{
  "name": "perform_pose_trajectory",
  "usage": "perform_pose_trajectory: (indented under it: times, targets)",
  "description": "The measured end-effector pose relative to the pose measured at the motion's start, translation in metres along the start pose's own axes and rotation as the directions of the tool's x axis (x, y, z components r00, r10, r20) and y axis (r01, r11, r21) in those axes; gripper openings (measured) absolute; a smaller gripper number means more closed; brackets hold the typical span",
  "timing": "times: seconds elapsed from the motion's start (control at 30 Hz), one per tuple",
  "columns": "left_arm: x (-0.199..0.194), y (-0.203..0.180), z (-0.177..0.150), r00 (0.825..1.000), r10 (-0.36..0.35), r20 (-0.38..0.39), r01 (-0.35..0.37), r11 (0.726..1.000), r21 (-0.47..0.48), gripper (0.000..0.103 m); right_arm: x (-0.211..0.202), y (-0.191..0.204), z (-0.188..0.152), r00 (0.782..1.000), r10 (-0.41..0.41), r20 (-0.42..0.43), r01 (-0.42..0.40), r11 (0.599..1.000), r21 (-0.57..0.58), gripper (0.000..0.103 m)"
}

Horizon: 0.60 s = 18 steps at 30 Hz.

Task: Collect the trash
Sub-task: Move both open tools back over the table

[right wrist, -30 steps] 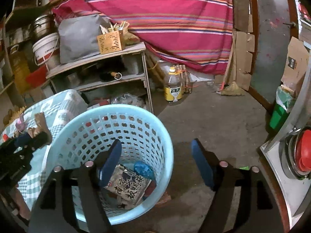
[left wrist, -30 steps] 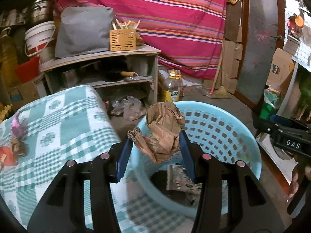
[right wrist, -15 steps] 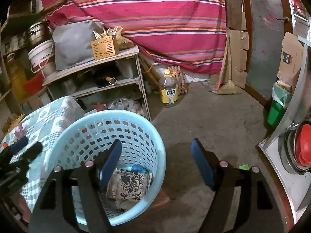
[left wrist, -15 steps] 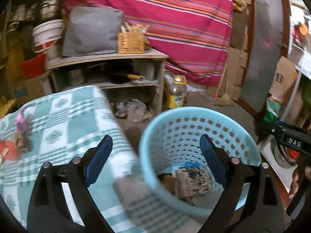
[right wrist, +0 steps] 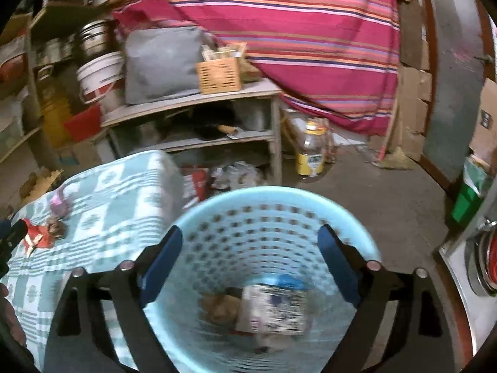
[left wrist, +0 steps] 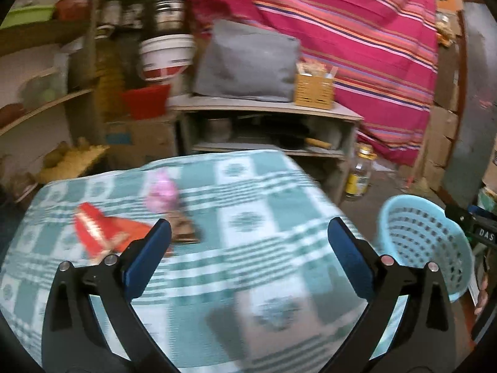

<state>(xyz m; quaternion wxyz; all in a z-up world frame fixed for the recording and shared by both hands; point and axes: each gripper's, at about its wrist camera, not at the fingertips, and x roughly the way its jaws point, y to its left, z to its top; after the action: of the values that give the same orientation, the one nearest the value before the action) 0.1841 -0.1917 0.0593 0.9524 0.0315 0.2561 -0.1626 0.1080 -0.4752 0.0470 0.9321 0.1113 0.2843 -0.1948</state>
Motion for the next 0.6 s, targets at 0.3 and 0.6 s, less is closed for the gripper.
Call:
perform_pose_trajectory:
  times: [0.3, 0.6]
  targets:
    - [-0.004, 0.101, -0.006, 0.987, 0.157, -0.012, -0.158, 0.985, -0.07, 0.097, 0.015, 0.109, -0.008, 0.992, 0.115, -0.044, -0.12, 0.982, -0.143, 0.095]
    - [0.01, 0.171, -0.021, 0.964, 0.257, -0.064, -0.262, 0.96, -0.101, 0.097, 0.047, 0.175, -0.019, 0.974, 0.186, -0.128, -0.204, 0.968, -0.145, 0.095]
